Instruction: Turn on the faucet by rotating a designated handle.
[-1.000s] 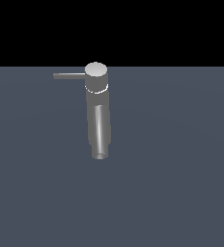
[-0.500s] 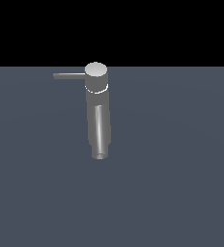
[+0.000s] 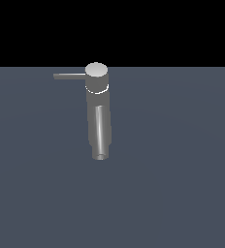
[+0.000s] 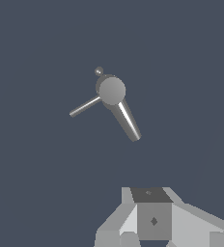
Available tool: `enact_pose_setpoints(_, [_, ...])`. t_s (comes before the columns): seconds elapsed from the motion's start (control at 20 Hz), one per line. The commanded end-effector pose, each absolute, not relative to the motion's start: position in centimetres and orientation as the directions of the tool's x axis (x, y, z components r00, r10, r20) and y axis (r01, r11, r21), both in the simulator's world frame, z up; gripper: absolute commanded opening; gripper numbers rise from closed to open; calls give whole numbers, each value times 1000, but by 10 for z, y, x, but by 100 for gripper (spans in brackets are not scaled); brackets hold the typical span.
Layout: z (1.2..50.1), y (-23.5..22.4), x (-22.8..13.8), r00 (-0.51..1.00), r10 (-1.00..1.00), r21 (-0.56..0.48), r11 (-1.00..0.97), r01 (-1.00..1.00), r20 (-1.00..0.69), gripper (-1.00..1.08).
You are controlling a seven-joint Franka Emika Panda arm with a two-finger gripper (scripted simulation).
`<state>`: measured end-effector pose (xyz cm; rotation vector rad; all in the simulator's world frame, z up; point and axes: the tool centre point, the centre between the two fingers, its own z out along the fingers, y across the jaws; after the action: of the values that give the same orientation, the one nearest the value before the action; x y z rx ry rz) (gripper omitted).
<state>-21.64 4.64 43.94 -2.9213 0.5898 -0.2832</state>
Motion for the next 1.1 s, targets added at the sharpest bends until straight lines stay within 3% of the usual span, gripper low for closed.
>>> enact_pose_setpoints(0.0, [427,54,-210,874,-460,-210,-880,-425,158,-100])
enact_pose_setpoints(1.05, [349,107,-137,544,-831,-413,-540,-733,120,-100])
